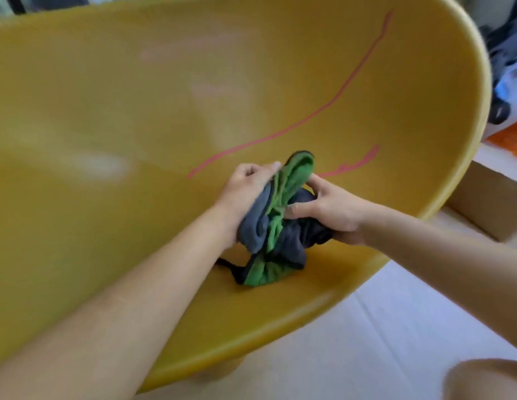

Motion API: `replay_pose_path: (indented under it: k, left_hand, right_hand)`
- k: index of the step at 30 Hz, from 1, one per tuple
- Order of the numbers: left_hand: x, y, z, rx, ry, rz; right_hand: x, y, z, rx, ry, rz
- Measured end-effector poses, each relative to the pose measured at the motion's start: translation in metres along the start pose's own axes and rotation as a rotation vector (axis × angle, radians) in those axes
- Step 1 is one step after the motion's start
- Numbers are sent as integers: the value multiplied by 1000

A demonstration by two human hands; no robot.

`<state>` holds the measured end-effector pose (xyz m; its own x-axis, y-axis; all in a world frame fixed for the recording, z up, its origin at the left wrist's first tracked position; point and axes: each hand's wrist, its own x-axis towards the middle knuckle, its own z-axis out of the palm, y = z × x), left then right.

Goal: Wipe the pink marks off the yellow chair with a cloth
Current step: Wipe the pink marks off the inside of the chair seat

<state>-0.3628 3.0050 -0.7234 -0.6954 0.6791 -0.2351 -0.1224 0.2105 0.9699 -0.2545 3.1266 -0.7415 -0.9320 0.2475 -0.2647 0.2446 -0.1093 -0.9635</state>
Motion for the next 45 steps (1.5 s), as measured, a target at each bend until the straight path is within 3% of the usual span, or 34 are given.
replay_pose_path:
  k: [2,3,5,7,9,11,13,16,23,27,31,36,41,43,45]
  left_hand:
    - [-6,-11,-5,132,-219,-124]
    - [-8,-14,-11,205,-248,-142]
    - [1,-19,-30,249,-85,-89]
    - [18,-24,-51,318,184,-39]
    - [36,-34,-60,648,342,17]
    - [52,-47,-54,994,398,62]
    - [72,-56,-40,1129,396,112]
    - [100,-52,-23,1101,320,154]
    - [98,-35,32,875,-77,254]
    - [77,-33,72,807,-279,290]
    - [56,-26,98,721,-397,343]
    - [20,-15,122,553,-495,368]
    - [-21,-3,147,499,-738,425]
    - [-24,0,150,488,-667,494]
    - [-13,7,135,364,-496,550]
  right_hand:
    - [8,6,8,27,109,-22]
    - [11,8,11,66,79,-2]
    - [15,4,10,163,-99,95]
    - [21,-2,-6,19,-172,154]
    - [27,-1,-25,-284,-32,130]
    - [33,4,-37,-515,123,77]
    - [37,11,-43,-613,161,50]
    - [41,15,-46,-656,204,6]
    - [44,3,-68,-949,467,-69]
    - [30,-23,-85,-741,288,4]
    - [8,-44,-102,-844,159,105]
    - [-18,-62,-113,-923,148,75]
    - [-47,-66,-126,-366,148,-70]
    - [-55,-65,-131,-231,48,-43]
    - [-58,-61,-132,-174,-141,24]
